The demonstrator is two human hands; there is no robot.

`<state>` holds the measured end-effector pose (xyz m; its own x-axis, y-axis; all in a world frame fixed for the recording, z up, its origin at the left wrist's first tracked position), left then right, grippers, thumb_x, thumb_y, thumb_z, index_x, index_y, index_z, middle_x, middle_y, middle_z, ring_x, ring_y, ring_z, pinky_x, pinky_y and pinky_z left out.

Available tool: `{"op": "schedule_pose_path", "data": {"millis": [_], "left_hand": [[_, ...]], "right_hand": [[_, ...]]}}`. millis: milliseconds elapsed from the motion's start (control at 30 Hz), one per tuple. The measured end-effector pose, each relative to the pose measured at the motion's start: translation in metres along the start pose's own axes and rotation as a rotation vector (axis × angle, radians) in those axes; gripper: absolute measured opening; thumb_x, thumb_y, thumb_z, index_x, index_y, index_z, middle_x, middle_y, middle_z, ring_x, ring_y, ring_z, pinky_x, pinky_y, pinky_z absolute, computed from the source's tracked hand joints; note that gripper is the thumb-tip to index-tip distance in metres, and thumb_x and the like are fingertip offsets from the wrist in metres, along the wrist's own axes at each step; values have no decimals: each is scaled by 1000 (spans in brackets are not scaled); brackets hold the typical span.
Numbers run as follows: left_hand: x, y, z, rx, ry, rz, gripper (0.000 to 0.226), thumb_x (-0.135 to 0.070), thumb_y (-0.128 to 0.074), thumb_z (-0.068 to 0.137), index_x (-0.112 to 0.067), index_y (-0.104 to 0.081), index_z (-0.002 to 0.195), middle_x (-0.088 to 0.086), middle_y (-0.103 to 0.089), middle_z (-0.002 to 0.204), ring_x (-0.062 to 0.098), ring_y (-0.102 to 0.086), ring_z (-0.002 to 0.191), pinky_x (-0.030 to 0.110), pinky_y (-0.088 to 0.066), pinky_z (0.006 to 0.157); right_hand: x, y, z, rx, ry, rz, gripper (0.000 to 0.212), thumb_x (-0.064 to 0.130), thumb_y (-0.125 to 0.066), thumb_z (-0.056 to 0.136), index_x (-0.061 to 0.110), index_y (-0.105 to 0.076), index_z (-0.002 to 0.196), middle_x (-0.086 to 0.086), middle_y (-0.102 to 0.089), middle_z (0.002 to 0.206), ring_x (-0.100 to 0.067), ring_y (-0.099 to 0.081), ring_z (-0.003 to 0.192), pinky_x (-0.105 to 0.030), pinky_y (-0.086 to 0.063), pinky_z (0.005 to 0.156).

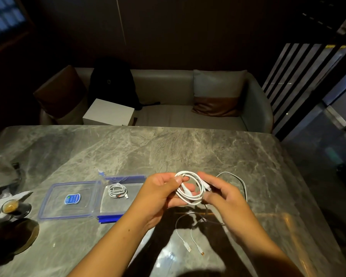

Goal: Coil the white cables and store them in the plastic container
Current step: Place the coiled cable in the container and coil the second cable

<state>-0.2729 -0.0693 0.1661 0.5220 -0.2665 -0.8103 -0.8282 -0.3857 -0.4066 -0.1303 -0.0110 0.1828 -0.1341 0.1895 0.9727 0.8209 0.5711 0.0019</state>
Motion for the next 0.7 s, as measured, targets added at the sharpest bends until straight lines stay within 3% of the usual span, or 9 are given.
{"op": "schedule_pose_path", "data": {"millis": [100, 233, 333, 433, 700], "left_hand": [[0, 0, -1, 21, 6, 34, 22, -4, -54, 96, 10, -65, 109, 29, -72, 92, 33, -73, 79, 44, -61, 79], [1, -1, -4, 24, -16, 18, 27, -9, -61, 88, 10, -66, 106, 26, -69, 84, 32, -71, 74, 35, -62, 64], [5, 3, -6, 6, -24, 23, 31, -14, -63, 84, 9, -67, 105, 21, -69, 78, 32, -70, 72, 34, -61, 62], [11, 5, -8, 2, -19, 122, 19, -6, -57, 94, 7, -67, 102, 20, -70, 77, 32, -71, 74, 38, -62, 68], [13, 1, -9, 5, -24, 155, 14, -2, -55, 95, 4, -67, 93, 21, -69, 78, 31, -71, 74, 38, -61, 67]], "right_hand": [[5, 8, 4, -82, 64, -33, 28, 1, -57, 94, 21, -75, 101, -1, -77, 95, -13, -70, 83, -27, -53, 71], [3, 10, 7, -128, 45, -26, 22, -1, -60, 91, 15, -76, 88, -5, -74, 77, -11, -61, 61, -31, -50, 60], [4, 12, 11, -157, 63, -96, 23, -1, -61, 90, 17, -75, 85, 2, -72, 71, -7, -60, 59, -26, -48, 58], [10, 19, 16, -209, 94, -153, 25, -1, -62, 90, 20, -74, 82, 6, -71, 67, 1, -60, 60, -18, -47, 61], [22, 33, 22, -315, 134, -62, 24, 0, -62, 90, 20, -75, 88, 5, -69, 67, -2, -56, 56, -26, -47, 59]]}}
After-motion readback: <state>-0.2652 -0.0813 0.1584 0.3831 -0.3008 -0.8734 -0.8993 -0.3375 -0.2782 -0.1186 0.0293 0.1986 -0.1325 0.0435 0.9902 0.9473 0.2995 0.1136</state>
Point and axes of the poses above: each hand's wrist, its own z-axis towards the middle knuckle, its own y-axis out of the back of the hand, x = y × z, the point moved 7 cm from there along z, towards the middle knuckle
